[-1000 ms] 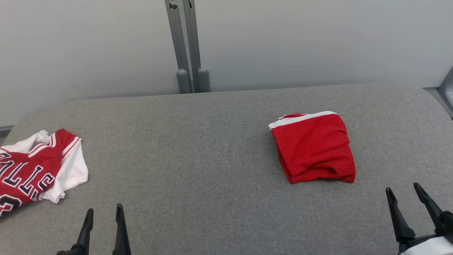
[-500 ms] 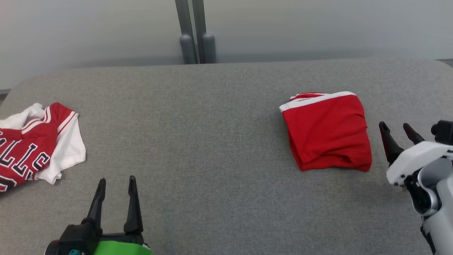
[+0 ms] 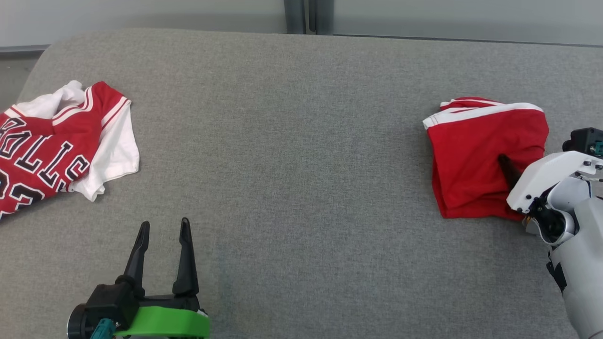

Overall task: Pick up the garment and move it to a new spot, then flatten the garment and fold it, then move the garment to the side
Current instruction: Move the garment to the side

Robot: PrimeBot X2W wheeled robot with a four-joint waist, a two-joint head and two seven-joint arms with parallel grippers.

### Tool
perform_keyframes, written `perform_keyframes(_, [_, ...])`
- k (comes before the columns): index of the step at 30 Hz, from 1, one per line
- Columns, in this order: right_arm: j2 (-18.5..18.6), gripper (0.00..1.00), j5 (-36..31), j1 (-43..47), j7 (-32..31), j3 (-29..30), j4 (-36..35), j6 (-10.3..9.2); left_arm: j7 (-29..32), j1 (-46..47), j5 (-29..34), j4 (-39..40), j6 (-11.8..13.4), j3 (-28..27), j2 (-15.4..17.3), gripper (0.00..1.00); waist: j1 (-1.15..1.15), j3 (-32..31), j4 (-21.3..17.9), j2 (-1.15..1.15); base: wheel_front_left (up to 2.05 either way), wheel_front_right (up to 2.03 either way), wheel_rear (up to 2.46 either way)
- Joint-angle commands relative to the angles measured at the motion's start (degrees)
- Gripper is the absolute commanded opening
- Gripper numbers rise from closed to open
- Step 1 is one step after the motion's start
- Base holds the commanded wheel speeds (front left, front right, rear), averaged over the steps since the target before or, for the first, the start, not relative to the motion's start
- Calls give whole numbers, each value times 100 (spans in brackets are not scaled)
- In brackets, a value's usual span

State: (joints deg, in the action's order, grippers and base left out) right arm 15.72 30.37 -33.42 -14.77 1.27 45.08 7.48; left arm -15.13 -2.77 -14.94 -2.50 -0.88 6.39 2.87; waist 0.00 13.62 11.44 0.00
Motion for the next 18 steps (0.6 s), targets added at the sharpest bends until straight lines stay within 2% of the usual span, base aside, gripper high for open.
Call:
perform_keyframes(1, [-10, 0, 80, -8, -76, -21, 95, 2, -1, 37, -48, 35, 35, -29, 12, 100, 0, 110, -34, 0, 0, 0, 0])
perform_keyframes(4, [216, 0, 138, -113, -185, -47, 102, -5, 0, 50, -49, 112, 37, -62, 12, 100, 0, 221, -275, 0, 0, 0, 0])
perform_keyframes(8, [878, 0, -117, -363, -265, -21, 94, -4, 0, 166, 87, 191, -70, -72, 12, 100, 0, 542, -662, 0, 0, 0, 0])
perform_keyframes(12, [1621, 0, -754, -638, -26, 62, 255, 1, 0, 240, 199, 301, -175, -30, 13, 100, 0, 839, -914, 0, 0, 0, 0])
perform_keyframes(14, [1873, 0, -1159, -772, 170, 196, 405, 1, 0, 291, 240, 362, -220, 30, 13, 100, 0, 979, -958, 0, 0, 0, 0])
perform_keyframes(18, [1999, 0, -1758, -1044, 421, 561, 784, 1, 0, 294, 294, 431, -244, 178, 14, 100, 0, 1140, -918, 0, 0, 0, 0])
